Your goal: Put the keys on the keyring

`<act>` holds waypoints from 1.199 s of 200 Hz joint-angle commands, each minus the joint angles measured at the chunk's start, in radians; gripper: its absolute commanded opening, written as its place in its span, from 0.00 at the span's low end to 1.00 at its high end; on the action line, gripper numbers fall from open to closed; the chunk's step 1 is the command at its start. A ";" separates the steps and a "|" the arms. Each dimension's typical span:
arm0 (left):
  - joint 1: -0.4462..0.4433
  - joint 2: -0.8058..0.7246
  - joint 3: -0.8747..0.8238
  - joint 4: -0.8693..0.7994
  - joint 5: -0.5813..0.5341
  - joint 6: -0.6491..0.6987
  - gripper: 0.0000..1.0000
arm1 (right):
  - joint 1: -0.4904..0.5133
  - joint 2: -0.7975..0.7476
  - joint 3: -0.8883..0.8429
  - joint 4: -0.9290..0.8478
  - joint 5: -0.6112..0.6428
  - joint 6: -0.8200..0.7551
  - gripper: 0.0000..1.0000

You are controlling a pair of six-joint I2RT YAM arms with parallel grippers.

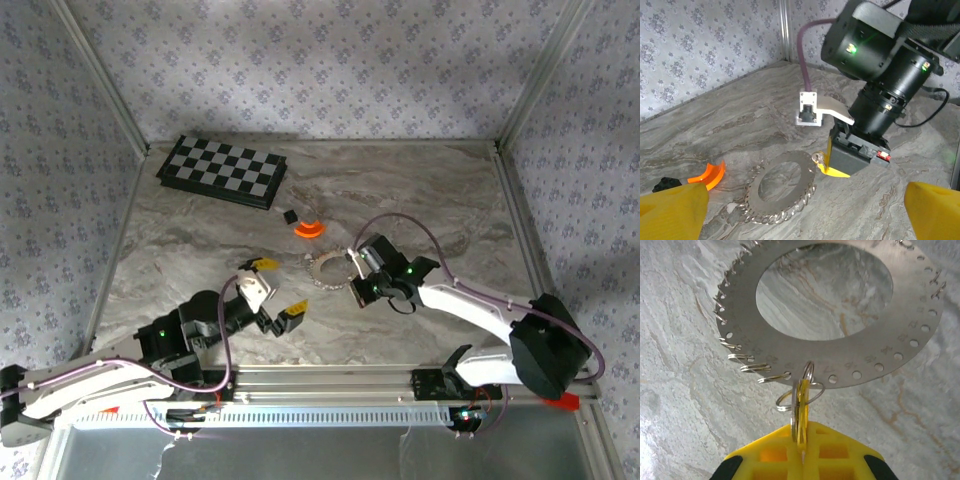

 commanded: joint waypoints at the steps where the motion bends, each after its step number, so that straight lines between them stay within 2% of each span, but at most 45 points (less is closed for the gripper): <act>1: 0.010 -0.029 -0.002 0.001 -0.011 -0.004 0.99 | 0.020 -0.029 -0.056 0.079 -0.020 0.098 0.00; 99: 0.016 -0.055 -0.004 -0.033 -0.026 -0.014 0.99 | 0.085 -0.077 -0.209 0.068 0.025 0.195 0.00; 197: 0.018 0.042 0.038 -0.047 -0.043 -0.026 1.00 | 0.136 -0.123 -0.237 0.042 0.056 0.243 0.01; 217: 0.018 0.063 0.047 -0.052 -0.048 -0.035 0.99 | 0.135 -0.155 -0.242 0.028 0.065 0.244 0.05; 240: 0.019 0.084 0.059 -0.057 -0.063 -0.049 1.00 | 0.134 -0.199 -0.247 0.002 0.090 0.248 0.15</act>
